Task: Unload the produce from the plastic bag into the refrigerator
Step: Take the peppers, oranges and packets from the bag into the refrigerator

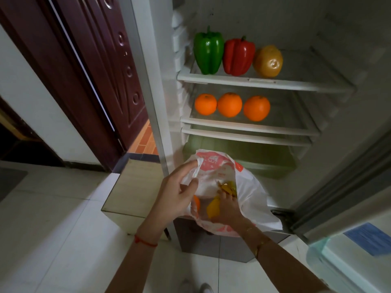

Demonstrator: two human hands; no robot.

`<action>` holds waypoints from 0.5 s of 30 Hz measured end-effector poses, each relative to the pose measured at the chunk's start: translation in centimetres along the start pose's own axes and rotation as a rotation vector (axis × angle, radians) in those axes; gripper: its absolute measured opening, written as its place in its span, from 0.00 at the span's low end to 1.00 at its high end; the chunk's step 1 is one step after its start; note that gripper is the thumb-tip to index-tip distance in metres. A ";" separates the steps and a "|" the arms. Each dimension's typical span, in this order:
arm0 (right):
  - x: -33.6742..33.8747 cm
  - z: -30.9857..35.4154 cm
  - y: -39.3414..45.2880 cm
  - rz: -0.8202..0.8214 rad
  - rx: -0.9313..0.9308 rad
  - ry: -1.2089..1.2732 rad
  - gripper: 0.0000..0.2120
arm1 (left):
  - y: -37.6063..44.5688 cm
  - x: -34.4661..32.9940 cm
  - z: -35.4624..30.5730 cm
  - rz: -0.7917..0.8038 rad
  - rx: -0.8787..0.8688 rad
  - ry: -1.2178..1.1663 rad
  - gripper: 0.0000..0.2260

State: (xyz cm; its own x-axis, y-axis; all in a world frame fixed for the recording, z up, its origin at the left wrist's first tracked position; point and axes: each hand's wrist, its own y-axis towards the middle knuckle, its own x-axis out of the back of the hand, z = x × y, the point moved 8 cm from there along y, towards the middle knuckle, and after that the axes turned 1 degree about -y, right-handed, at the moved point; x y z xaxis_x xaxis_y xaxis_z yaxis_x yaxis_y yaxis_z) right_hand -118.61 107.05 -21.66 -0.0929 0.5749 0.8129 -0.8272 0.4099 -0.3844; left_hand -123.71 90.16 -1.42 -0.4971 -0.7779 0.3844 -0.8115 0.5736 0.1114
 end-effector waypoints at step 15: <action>19.9 2.2 -6.0 -0.543 0.298 0.630 0.31 | 3.7 -1.6 -2.1 0.018 -0.038 -0.023 0.20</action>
State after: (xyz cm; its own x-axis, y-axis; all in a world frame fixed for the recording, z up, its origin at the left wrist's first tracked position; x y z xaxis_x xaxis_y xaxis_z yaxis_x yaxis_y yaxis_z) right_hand -116.67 114.44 -2.24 0.6045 0.6740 0.4245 -0.7868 0.5887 0.1857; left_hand -125.30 94.10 0.29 -0.5186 -0.7730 0.3654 -0.7905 0.5964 0.1397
